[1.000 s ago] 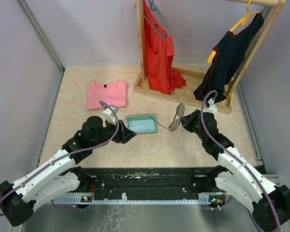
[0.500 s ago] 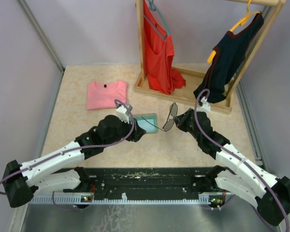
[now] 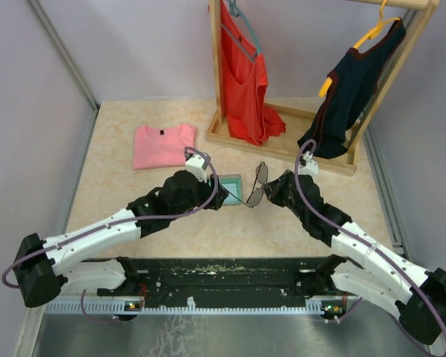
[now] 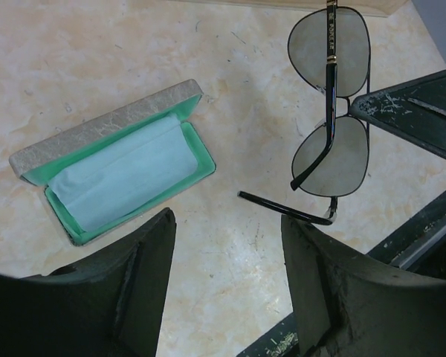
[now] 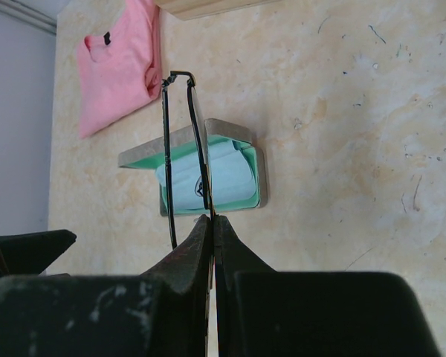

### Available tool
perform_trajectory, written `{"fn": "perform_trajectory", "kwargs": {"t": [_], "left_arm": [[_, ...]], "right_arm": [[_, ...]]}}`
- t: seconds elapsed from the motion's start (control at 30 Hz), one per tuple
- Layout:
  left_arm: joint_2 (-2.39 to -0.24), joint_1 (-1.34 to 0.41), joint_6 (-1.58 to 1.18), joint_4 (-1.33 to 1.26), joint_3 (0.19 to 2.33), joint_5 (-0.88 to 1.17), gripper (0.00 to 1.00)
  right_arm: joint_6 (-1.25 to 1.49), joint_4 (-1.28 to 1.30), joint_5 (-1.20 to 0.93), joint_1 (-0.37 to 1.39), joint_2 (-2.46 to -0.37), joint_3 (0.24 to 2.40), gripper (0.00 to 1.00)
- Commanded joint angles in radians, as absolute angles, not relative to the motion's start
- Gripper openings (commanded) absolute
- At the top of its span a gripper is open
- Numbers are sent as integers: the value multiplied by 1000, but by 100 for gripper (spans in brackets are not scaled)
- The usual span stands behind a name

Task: Organize the sunglasses
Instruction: Fold the sunglasses at the center of the board.

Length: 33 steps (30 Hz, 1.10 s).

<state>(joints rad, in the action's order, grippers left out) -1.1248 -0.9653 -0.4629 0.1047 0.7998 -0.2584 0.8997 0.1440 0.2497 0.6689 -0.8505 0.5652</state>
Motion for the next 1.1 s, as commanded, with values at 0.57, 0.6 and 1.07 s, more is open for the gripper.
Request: {"fn": "perform_trajectory", "kwargs": {"t": [0.57, 0.6, 1.07], "left_arm": [[-1321, -1005, -342, 122, 961, -335, 66], [-1330, -1007, -340, 122, 965, -337, 65], [-1280, -1020, -333, 125, 1015, -315, 67]], "right_arm": [[854, 131, 335, 786, -931, 667, 0], [853, 131, 333, 787, -931, 668, 0], [857, 145, 381, 791, -909, 647, 0]]}}
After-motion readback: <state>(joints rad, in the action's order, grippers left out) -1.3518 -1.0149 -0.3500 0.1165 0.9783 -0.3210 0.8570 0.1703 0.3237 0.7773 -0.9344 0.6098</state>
